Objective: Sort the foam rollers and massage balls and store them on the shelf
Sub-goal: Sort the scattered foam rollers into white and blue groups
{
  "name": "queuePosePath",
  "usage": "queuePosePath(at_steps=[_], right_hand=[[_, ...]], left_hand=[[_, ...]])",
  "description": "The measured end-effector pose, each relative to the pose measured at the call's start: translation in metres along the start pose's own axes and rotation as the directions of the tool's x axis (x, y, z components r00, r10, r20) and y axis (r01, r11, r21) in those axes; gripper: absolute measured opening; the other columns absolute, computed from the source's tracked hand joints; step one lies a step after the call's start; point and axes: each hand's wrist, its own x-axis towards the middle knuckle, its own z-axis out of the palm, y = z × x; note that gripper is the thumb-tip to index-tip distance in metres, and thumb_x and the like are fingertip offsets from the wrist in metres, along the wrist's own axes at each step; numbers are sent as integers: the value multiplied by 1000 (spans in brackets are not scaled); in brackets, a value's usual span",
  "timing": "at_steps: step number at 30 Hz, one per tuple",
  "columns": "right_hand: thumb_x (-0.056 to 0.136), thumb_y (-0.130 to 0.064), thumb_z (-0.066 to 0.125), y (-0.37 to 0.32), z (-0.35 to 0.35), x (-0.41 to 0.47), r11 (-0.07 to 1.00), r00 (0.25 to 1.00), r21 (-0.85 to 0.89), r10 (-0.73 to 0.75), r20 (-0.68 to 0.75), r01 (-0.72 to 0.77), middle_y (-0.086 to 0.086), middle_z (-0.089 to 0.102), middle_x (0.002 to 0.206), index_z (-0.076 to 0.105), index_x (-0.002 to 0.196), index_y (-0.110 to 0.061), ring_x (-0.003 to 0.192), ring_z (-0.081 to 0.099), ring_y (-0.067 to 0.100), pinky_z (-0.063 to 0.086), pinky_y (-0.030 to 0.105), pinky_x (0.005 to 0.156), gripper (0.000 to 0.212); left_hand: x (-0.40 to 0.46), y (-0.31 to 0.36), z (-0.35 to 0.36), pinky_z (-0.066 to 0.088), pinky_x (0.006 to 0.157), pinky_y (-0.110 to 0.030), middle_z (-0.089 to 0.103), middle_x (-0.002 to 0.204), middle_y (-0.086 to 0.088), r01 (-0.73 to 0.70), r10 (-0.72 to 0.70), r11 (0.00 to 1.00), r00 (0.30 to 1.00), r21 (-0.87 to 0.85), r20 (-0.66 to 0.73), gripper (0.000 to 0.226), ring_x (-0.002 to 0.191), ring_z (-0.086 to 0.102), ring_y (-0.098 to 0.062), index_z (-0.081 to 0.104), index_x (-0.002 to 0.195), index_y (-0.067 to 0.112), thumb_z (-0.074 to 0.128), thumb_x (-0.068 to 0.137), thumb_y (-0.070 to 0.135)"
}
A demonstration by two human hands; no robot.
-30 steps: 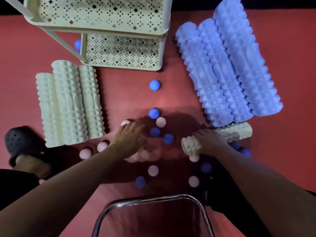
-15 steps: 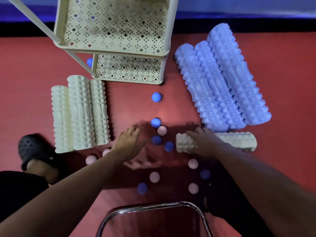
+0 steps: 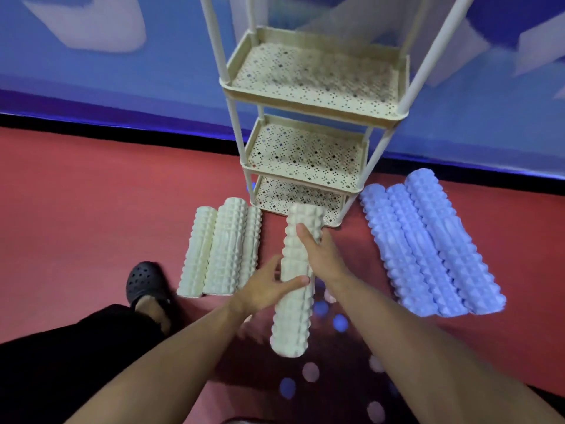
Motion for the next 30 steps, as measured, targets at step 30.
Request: queuePosePath(at_steps=[30], right_hand=[[103, -49, 44, 42, 73, 15, 876, 955, -458, 249, 162, -151, -5, 58, 123, 53, 135, -20, 124, 54, 17, 33, 22, 94, 44]], left_hand=[[110, -150, -197, 61, 61, -47, 58, 123, -14, 490, -413, 868, 801, 78, -434, 70, 98, 66, -40, 29, 144, 25, 63, 86, 44]])
